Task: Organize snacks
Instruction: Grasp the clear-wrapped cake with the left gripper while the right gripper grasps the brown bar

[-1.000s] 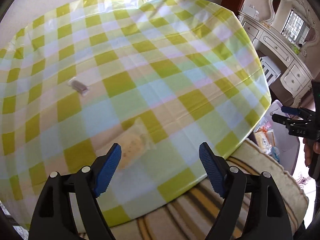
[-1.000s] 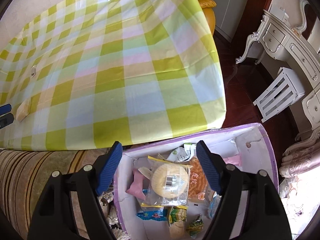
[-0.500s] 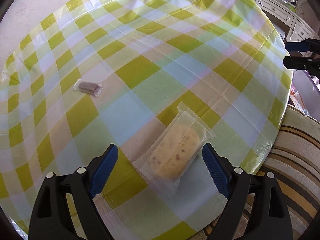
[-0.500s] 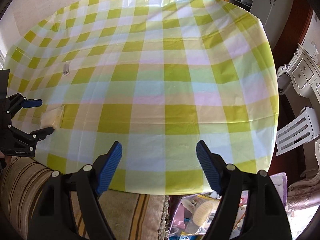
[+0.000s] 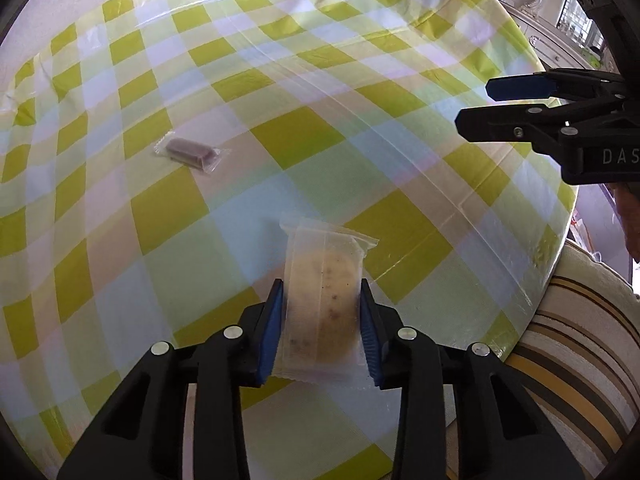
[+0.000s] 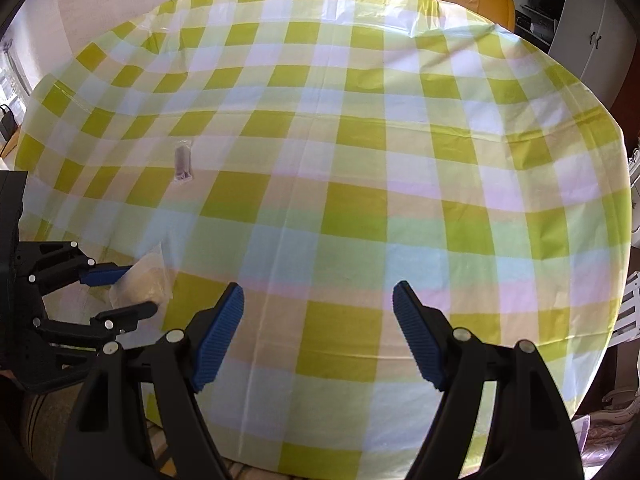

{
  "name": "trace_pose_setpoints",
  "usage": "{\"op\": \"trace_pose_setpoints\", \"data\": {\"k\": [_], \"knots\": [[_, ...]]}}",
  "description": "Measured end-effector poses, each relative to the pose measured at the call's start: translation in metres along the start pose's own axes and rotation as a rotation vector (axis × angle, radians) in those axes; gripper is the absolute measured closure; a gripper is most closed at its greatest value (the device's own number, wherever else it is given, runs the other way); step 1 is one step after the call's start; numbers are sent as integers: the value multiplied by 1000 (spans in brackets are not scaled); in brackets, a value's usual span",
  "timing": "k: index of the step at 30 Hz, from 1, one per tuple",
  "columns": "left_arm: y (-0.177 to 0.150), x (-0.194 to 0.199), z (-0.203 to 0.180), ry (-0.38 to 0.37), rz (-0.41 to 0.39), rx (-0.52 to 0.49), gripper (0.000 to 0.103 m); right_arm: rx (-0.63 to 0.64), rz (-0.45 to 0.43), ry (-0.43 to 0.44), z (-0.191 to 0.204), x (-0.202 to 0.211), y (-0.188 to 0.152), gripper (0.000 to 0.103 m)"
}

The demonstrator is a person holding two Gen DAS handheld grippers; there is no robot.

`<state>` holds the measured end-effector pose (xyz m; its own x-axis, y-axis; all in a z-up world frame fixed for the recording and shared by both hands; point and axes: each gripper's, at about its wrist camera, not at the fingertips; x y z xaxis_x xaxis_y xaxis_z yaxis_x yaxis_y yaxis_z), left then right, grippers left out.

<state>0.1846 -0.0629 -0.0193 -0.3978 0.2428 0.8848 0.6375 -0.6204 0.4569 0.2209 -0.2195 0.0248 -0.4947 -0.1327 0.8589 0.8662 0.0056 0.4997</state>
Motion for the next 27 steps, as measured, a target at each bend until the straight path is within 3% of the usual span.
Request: {"op": "trace_pose_setpoints", "data": {"k": [3,8,13,16,21,27], "knots": [[-6,3,13,49,8,68,69,41,-23,17,30,-14,14,26],[-24,13,48,131,8,268,69,62,-54,73,74,-38,35,26],[-39,26,76,210,-9,420,69,116,-38,84,117,-72,45,27],[-45,29,86,212,-24,463,69,131,-26,84,131,-87,48,40],[-50,29,89,199,-32,486,69,143,9,77,144,-108,52,52],[-50,30,90,197,-40,500,69,161,22,101,153,-112,52,75]]}}
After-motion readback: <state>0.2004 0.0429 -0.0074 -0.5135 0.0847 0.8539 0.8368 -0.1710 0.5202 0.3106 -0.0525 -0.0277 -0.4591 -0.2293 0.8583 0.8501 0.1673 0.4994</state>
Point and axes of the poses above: each gripper's, at about its wrist camera, not at the fingertips, and x roughly against the way its jaws point, z to its left, y to its top, and after that the axes turned 15 degrees about -x, right-handed
